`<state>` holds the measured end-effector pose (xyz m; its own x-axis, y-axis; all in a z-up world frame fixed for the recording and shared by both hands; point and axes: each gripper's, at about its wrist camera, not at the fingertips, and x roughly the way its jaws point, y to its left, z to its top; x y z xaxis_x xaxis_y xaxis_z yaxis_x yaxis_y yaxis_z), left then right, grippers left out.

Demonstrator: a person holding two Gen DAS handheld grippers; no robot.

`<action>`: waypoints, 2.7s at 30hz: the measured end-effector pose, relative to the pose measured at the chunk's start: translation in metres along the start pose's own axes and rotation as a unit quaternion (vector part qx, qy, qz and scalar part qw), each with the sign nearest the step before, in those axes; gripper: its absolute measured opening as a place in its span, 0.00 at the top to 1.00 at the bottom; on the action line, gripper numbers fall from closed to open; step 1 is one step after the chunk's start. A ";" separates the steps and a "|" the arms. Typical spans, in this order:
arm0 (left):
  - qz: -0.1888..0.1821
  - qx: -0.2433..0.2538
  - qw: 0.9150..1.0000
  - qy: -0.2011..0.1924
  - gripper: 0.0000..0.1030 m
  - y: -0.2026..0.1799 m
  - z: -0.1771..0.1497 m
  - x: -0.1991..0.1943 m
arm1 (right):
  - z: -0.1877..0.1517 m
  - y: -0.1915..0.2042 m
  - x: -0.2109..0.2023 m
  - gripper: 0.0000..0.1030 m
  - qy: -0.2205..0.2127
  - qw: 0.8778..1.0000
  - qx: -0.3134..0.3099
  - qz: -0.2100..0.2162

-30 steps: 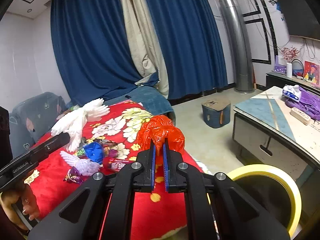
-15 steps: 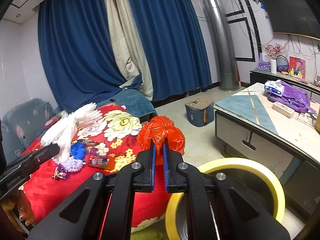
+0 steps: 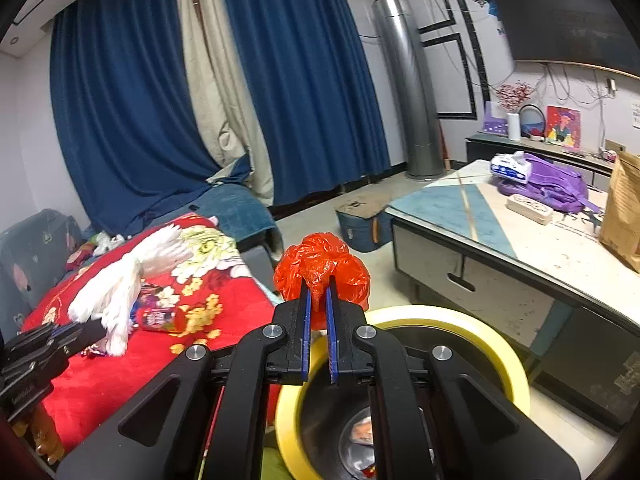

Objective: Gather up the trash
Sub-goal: 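Carry the red plastic bag and white foam net with both tools over the bin, then open both tools to drop the foam net and red bag into the bin, then move both open tools back to the remaining trash on the bed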

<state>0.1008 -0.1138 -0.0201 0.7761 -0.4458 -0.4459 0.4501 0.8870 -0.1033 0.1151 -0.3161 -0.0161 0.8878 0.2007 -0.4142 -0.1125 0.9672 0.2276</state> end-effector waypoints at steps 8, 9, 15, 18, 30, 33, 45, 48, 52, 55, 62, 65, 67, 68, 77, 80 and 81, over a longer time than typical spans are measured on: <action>-0.023 0.024 0.999 0.019 0.96 -0.022 -0.008 0.012 | -0.009 -0.024 -0.007 0.94 0.007 0.999 0.014 -0.028; -0.026 0.026 0.999 0.023 0.96 -0.024 -0.009 0.014 | -0.009 -0.026 -0.007 0.94 0.008 0.999 0.015 -0.030; -0.046 0.035 0.997 0.049 0.96 -0.039 -0.017 0.030 | -0.019 -0.044 -0.011 0.94 0.014 0.998 0.023 -0.051; -0.059 0.039 0.996 0.063 0.96 -0.046 -0.023 0.039 | -0.025 -0.054 -0.011 0.94 0.020 0.997 0.032 -0.062; -0.091 0.046 0.987 0.121 0.96 -0.065 -0.040 0.075 | -0.049 -0.086 -0.006 0.93 0.056 0.992 0.073 -0.087; -0.097 0.047 0.985 0.137 0.96 -0.069 -0.043 0.085 | -0.055 -0.091 -0.001 0.93 0.070 0.990 0.080 -0.088; -0.113 0.053 0.977 0.176 0.95 -0.078 -0.049 0.118 | -0.070 -0.107 0.011 0.93 0.106 0.985 0.110 -0.082; -0.107 0.049 0.978 0.175 0.86 -0.078 -0.048 0.120 | -0.071 -0.110 0.013 0.86 0.111 0.983 0.119 -0.081; -0.099 0.030 0.981 0.164 0.58 -0.070 -0.044 0.115 | -0.072 -0.115 0.012 0.69 0.109 0.981 0.134 -0.085; -0.094 0.014 0.983 0.155 0.42 -0.062 -0.041 0.110 | -0.072 -0.116 0.012 0.64 0.107 0.980 0.137 -0.091; -0.077 -0.023 0.989 0.126 0.11 -0.044 -0.031 0.099 | -0.069 -0.110 0.007 0.51 0.095 0.983 0.125 -0.096; -0.068 -0.034 0.990 0.120 0.11 -0.038 -0.028 0.095 | -0.067 -0.104 0.006 0.48 0.089 0.985 0.113 -0.095; -0.063 -0.034 0.991 0.115 0.11 -0.037 -0.027 0.092 | -0.064 -0.099 0.004 0.46 0.082 0.987 0.105 -0.094; -0.057 -0.031 0.992 0.110 0.11 -0.036 -0.026 0.089 | -0.062 -0.096 0.003 0.44 0.079 0.988 0.102 -0.091; -0.015 -0.037 0.996 0.077 0.11 -0.020 -0.019 0.067 | -0.049 -0.057 0.001 0.40 0.061 0.996 0.052 -0.048; 0.001 -0.049 0.997 0.065 0.11 -0.009 -0.016 0.058 | -0.048 -0.045 0.002 0.39 0.063 0.997 0.039 -0.036; 0.008 -0.053 0.997 0.060 0.11 -0.005 -0.015 0.054 | -0.047 -0.043 0.003 0.39 0.064 0.997 0.036 -0.033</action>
<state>0.1345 -0.1405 -0.0569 0.7212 -0.4203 -0.5506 0.3844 0.9041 -0.1865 0.1011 -0.3494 -0.0688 0.8280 0.1588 -0.5378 -0.0192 0.9665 0.2559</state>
